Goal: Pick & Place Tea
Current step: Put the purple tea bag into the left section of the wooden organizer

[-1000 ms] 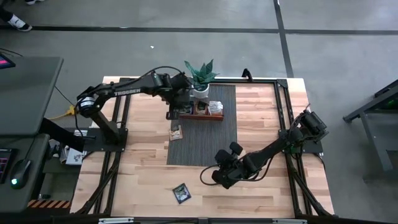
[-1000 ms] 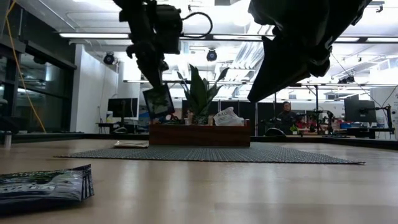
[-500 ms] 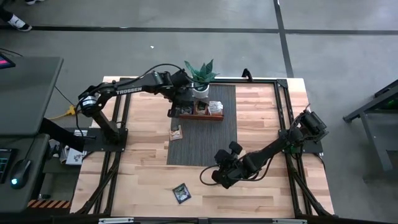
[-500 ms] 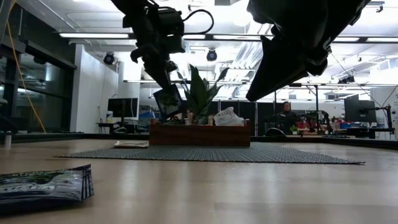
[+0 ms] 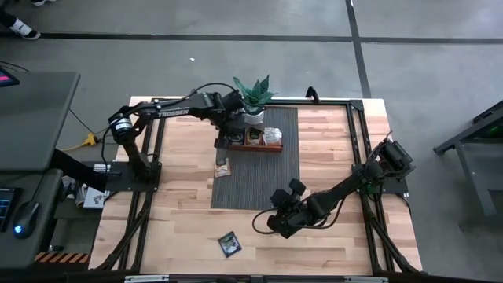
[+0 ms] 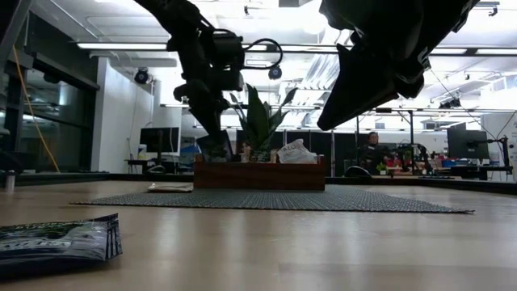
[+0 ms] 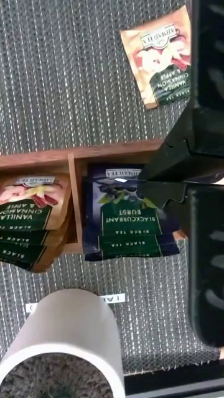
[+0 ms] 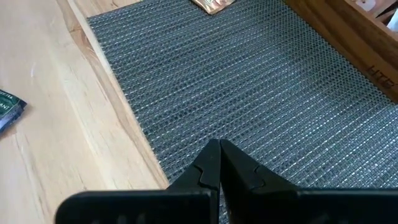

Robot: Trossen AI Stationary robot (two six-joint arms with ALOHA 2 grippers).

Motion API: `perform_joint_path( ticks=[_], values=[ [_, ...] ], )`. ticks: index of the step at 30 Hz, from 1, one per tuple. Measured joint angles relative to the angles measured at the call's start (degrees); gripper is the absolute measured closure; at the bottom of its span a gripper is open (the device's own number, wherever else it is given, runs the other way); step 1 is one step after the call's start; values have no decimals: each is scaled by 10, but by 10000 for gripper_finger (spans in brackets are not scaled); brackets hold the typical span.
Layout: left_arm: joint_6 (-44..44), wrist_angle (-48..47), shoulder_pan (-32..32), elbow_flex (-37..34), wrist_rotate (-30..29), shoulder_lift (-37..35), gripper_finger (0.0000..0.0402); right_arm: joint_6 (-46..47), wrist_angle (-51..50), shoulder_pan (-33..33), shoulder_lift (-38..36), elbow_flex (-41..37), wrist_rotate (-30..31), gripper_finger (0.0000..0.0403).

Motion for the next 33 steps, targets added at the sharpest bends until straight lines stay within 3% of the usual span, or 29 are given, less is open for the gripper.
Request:
perform_joint_path(
  ticks=[9,16,25,28,33],
  values=[
    [-10,19,0,0,-15,1,396,-1,0,0,0,0,0,403],
    [8,11,-1,0,-19,1,353,-2,0,0,0,0,-1,403],
    [-16,4,0,0,-77,-8,310,-4,0,0,0,0,-1,403],
    [-41,-11,0,1,-56,-27,310,-5,0,0,0,0,-1,403],
    [-96,-48,-9,-2,32,-57,314,-13,7,1,0,0,-2,403]
  ],
)
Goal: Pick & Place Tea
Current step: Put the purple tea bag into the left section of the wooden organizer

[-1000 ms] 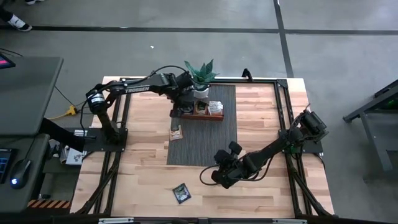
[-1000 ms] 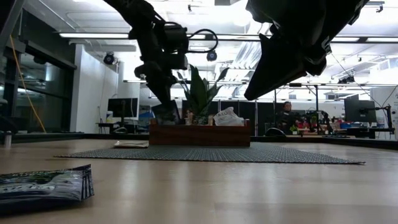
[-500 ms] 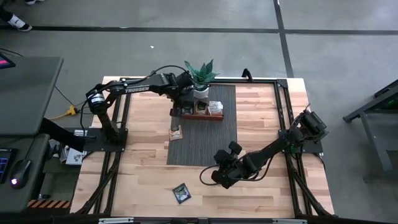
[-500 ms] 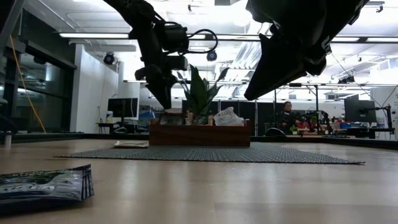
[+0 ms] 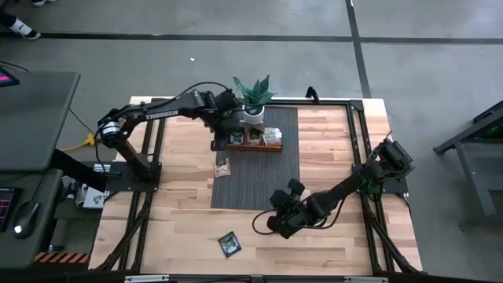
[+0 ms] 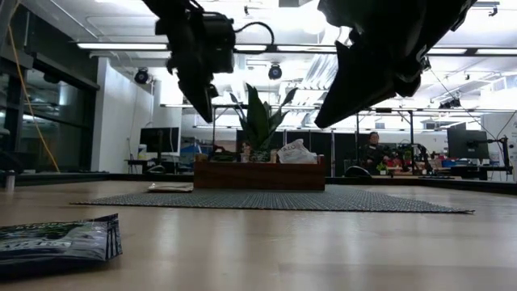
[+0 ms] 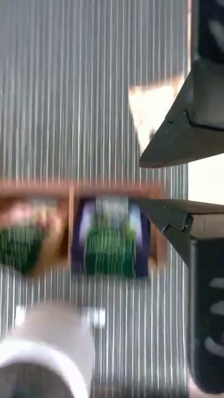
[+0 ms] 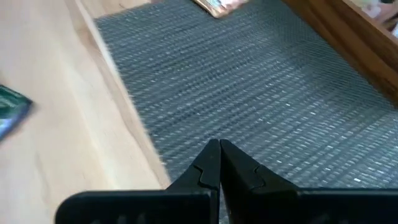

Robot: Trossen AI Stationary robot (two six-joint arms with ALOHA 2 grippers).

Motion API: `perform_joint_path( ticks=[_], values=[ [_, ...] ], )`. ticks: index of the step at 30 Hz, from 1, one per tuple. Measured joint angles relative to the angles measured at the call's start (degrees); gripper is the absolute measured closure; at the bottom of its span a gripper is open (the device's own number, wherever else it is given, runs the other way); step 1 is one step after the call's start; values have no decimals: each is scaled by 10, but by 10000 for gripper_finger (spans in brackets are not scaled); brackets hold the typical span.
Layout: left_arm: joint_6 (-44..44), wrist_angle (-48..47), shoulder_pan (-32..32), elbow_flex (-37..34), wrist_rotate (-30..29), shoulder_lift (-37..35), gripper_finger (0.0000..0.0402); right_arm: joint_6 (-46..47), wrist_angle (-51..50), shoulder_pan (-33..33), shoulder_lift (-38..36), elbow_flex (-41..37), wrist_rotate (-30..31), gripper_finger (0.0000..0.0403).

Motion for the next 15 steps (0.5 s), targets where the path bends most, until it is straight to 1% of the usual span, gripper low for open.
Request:
perform_joint_path(
  ticks=[3,6,7,9,11,13,15],
  values=[
    [-25,-11,-17,-23,51,-30,330,-20,29,3,0,0,-7,403],
    [-49,-6,-47,-65,80,-63,346,-58,74,11,0,0,-10,403],
    [-58,-7,-61,-82,84,-76,351,-73,91,14,0,0,-10,403],
    [-85,27,-95,-120,87,-101,357,-101,126,22,0,0,-16,403],
    [-118,48,-126,-174,86,-131,361,-132,173,28,6,0,-23,403],
    [-164,103,-164,-227,85,-161,362,-161,226,35,19,3,-34,403],
    [-213,153,-202,-282,72,-192,362,-182,266,38,42,11,-51,403]
  ],
)
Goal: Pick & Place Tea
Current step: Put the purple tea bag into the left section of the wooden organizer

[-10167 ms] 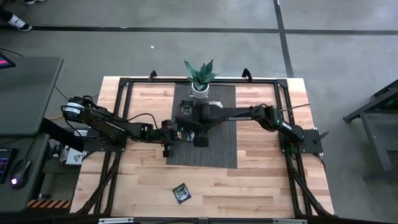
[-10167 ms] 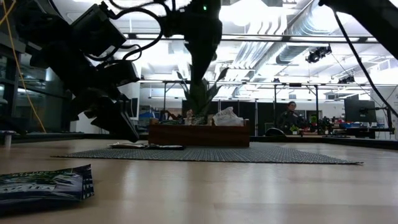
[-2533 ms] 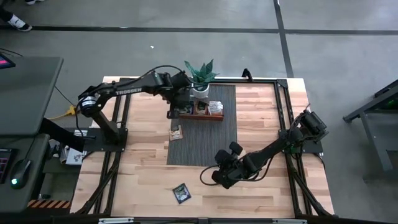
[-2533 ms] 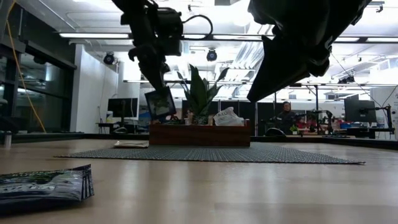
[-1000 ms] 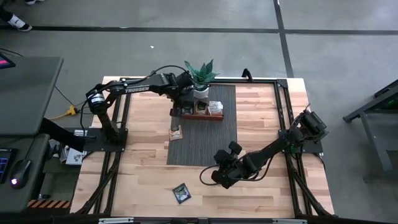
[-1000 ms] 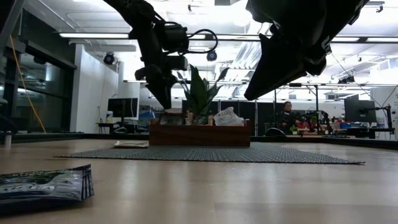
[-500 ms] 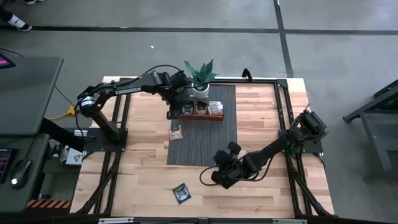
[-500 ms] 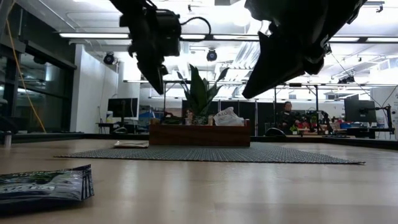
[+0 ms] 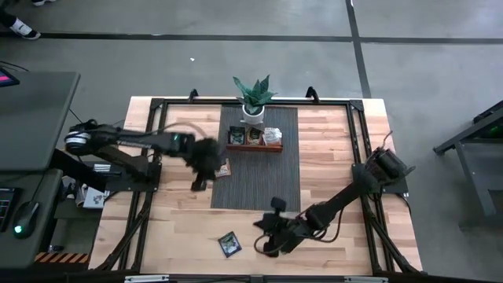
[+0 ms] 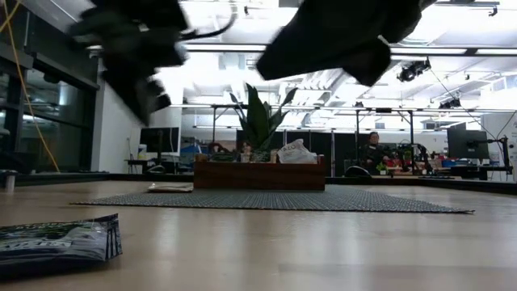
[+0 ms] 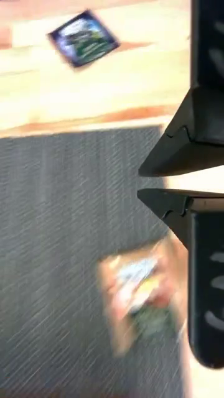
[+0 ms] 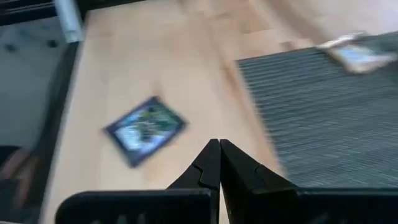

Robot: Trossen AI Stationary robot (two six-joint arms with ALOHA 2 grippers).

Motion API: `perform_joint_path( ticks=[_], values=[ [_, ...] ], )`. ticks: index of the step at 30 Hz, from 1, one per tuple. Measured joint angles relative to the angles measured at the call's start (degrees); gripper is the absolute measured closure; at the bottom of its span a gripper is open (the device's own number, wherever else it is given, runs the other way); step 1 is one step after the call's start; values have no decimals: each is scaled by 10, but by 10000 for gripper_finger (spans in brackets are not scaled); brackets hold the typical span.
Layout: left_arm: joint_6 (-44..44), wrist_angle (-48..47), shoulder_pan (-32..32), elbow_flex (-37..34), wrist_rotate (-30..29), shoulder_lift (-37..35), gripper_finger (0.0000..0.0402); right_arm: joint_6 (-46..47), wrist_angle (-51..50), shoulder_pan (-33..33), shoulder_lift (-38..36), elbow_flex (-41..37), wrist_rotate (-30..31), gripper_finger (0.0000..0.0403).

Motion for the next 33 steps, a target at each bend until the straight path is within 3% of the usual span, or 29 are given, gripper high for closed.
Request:
perform_joint_path(
  ticks=[8,19,25,33],
  values=[
    [-200,186,-186,-148,-100,-66,362,-51,5,-2,119,128,-53,403],
    [-323,341,-412,-180,-288,-41,362,-47,-147,0,240,329,-89,403],
    [-346,364,-460,-182,-359,-9,362,-29,-146,0,269,355,-107,403],
    [-352,448,-469,-180,-369,63,362,12,-151,9,271,342,-88,403]
  ],
)
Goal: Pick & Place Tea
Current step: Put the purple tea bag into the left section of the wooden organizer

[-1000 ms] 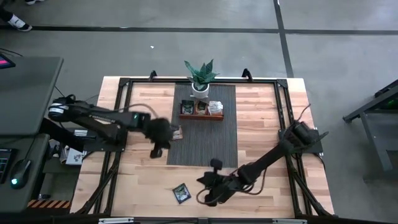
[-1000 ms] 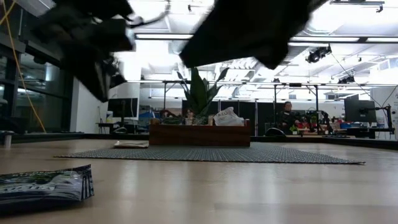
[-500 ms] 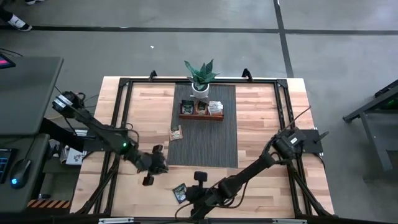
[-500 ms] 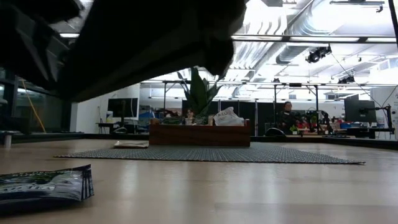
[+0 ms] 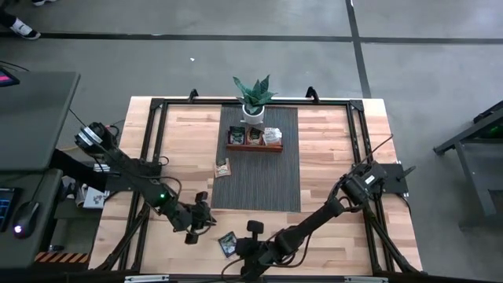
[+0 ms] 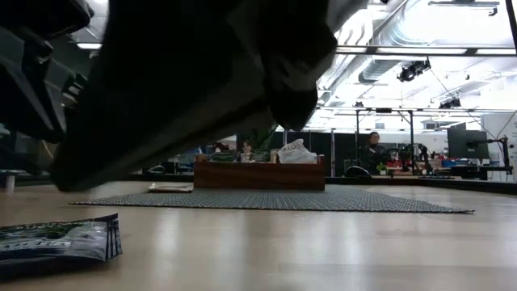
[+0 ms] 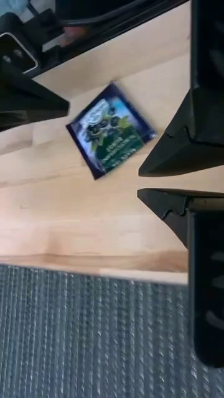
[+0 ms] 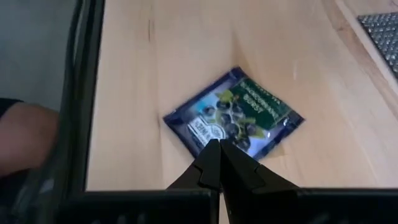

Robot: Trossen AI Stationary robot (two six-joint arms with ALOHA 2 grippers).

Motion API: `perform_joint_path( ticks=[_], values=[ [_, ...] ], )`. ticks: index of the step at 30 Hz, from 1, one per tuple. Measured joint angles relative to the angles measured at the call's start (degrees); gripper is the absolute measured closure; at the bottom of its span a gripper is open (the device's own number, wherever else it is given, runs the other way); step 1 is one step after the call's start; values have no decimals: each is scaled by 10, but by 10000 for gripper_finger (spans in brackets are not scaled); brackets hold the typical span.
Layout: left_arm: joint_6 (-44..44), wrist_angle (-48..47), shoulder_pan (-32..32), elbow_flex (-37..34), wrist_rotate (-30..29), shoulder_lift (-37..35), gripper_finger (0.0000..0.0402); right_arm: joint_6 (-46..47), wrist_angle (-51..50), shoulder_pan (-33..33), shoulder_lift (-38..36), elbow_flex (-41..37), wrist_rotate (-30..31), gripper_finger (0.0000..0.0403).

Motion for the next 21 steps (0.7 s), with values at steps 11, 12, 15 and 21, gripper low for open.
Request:
perform_joint_path(
  ticks=[11,12,15,21],
  values=[
    [-3,66,0,2,8,46,362,12,2,6,13,0,5,403],
    [-5,68,0,2,8,46,362,14,1,6,13,0,5,403],
    [-9,72,0,2,7,46,362,18,-3,6,14,0,6,403],
    [-11,78,0,2,9,46,362,22,14,5,14,-12,11,403]
  ],
)
